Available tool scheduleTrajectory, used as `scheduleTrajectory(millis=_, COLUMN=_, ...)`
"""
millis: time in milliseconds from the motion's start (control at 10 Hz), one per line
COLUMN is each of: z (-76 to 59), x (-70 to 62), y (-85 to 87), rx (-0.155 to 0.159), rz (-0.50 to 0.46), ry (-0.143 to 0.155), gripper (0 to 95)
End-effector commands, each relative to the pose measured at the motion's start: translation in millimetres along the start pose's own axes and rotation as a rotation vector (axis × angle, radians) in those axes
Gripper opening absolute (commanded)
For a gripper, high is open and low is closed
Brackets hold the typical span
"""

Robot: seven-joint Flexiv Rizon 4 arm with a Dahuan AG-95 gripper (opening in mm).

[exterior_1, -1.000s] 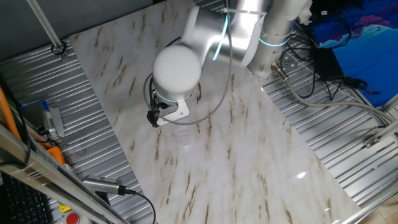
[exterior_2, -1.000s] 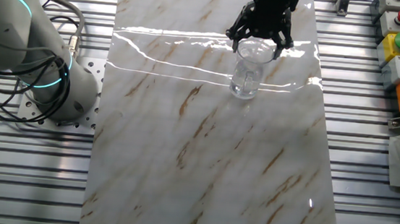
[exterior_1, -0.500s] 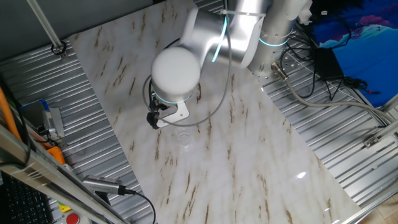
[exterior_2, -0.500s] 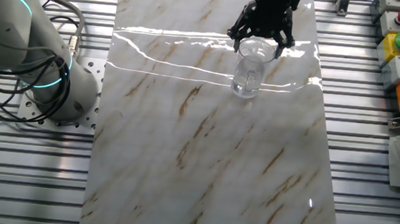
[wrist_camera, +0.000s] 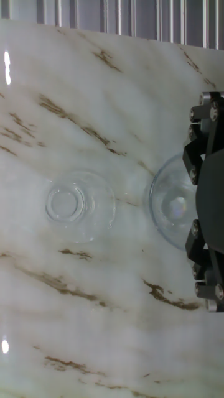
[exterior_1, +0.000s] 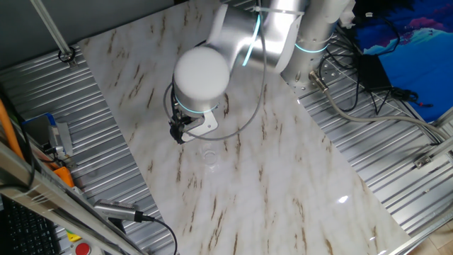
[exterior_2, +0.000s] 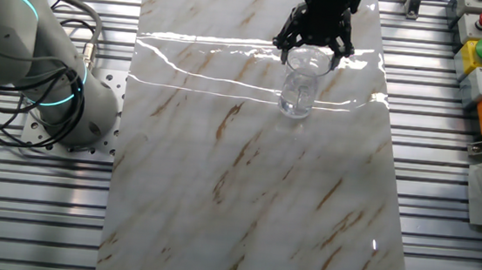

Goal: Pour the water from one cup into another empty cup

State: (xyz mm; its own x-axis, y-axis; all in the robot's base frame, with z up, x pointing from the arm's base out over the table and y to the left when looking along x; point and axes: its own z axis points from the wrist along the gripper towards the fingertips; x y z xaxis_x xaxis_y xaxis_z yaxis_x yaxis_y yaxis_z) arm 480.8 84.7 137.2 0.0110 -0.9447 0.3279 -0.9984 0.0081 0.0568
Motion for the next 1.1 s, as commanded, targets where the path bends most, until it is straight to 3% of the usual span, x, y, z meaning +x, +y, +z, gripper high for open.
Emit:
scheduleTrajectory(millis=100, z=-0.8, x=1.1, y=1.5, rx=0.002, rz=0.003, ry=-0.005, gripper=0.0)
scheduleTrajectory(millis=800, z=-3.3, x=-1.2, y=4.3, rx=-0.001, rz=0.046, ry=-0.005, gripper=0.0)
scheduleTrajectory(millis=1100, z=-0.1, x=-14.0, y=10.5, rx=0.001, rz=0.059, ry=0.013, gripper=0.0)
